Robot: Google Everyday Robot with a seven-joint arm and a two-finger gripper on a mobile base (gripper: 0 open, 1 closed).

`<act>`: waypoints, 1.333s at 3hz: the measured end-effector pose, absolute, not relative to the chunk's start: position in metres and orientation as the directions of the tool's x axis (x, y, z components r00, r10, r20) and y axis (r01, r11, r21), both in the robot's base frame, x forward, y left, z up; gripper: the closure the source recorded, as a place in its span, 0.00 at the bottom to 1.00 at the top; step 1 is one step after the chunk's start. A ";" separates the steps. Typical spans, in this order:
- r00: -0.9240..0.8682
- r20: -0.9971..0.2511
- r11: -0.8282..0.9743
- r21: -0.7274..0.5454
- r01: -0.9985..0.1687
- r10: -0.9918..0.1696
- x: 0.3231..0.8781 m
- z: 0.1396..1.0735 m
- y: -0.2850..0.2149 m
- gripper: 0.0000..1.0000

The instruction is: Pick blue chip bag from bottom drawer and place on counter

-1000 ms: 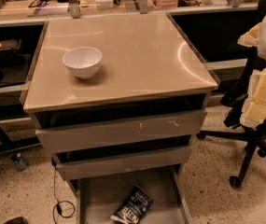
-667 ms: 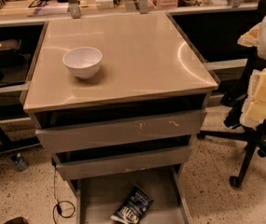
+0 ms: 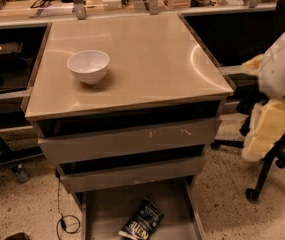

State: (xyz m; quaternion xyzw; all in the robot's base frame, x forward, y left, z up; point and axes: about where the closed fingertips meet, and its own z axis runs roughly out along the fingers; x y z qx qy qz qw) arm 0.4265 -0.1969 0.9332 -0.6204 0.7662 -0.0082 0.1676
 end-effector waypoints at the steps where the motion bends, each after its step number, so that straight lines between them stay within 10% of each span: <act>1: -0.126 -0.266 0.174 -0.165 -0.971 -0.956 0.415 0.861 -0.176 0.00; 4: -0.015 -0.224 0.019 -0.017 -1.000 -0.975 0.393 0.718 -0.137 0.00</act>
Offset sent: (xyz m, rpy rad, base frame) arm -0.0398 0.0644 -0.2421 0.0025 0.2368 0.2377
